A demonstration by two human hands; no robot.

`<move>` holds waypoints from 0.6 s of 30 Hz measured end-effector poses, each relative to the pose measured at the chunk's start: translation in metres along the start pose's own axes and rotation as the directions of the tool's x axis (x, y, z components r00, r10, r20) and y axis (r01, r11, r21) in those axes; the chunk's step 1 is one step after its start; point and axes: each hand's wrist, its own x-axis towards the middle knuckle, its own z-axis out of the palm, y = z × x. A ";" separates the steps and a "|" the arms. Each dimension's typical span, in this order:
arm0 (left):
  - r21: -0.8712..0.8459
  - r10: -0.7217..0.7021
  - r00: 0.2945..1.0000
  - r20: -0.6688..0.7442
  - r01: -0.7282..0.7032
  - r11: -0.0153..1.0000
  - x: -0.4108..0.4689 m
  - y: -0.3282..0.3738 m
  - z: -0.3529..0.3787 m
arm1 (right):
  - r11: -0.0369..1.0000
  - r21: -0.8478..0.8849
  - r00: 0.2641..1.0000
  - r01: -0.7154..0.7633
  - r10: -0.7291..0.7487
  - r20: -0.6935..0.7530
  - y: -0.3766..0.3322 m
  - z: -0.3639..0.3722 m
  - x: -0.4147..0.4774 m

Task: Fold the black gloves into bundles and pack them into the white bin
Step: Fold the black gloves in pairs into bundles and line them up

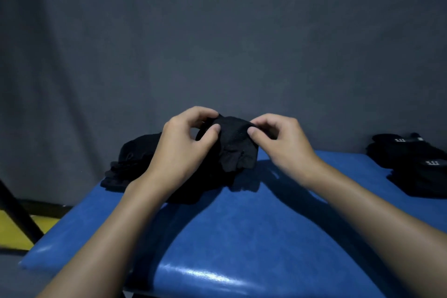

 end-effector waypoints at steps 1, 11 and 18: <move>-0.067 -0.016 1.000 0.007 0.017 0.998 -0.001 0.004 0.005 | 1.000 0.001 1.000 0.003 -0.003 0.001 -0.001 -0.010 -0.004; -0.297 -0.083 0.958 0.274 0.166 0.940 -0.019 0.026 0.072 | 0.994 -0.105 1.000 -0.028 0.029 0.008 0.029 -0.083 -0.052; -0.140 -0.141 0.916 0.377 0.207 0.968 -0.028 0.014 0.104 | 0.978 -0.191 0.992 -0.089 0.104 0.073 0.051 -0.100 -0.064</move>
